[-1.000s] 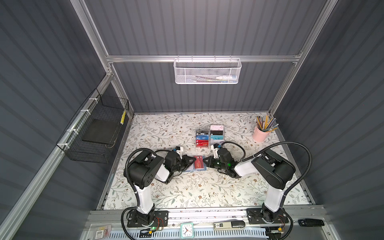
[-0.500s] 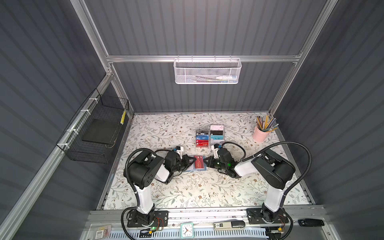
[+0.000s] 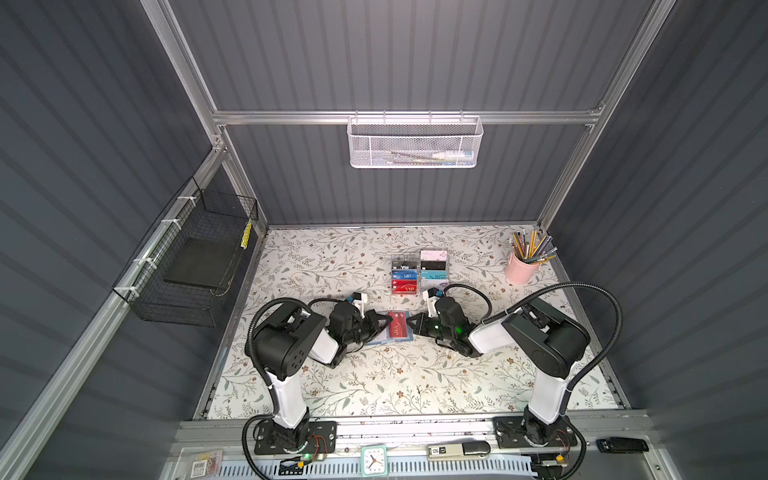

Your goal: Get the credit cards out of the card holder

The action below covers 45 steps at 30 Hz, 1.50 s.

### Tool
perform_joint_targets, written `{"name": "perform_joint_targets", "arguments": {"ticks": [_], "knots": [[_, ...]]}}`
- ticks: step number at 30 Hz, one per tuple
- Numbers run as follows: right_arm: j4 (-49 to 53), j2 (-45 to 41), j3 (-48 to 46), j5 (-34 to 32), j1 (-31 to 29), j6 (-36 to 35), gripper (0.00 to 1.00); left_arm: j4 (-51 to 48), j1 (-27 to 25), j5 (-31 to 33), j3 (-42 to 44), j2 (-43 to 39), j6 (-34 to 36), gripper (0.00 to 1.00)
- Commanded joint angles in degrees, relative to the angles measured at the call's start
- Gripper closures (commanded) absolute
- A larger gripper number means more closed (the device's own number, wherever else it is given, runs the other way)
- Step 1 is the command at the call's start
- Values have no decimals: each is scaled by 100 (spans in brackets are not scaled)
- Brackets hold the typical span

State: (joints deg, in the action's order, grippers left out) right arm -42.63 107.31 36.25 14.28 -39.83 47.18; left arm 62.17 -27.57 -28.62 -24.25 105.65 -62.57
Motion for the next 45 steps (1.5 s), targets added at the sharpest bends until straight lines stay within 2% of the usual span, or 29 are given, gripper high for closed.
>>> {"name": "perform_joint_targets", "arguments": {"ticks": [1,9,19,25,33,41,45], "knots": [[881,289,-224,9,-45,-33,95,-188,24,-283,35,-100,185,96],[950,300,-168,21,-34,-60,95,109,50,-349,34,-46,28,86],[994,291,-151,40,-21,-86,95,452,50,-394,45,105,-115,88],[1005,282,-135,48,-16,-94,96,446,50,-431,-84,226,-162,82],[933,347,-129,58,-16,-60,96,355,-39,-412,-232,243,-162,82],[844,383,-188,56,-16,-24,95,269,-178,-372,-308,269,-151,77],[829,386,-196,49,-16,-24,95,518,-173,-415,-274,382,-300,77]]}}
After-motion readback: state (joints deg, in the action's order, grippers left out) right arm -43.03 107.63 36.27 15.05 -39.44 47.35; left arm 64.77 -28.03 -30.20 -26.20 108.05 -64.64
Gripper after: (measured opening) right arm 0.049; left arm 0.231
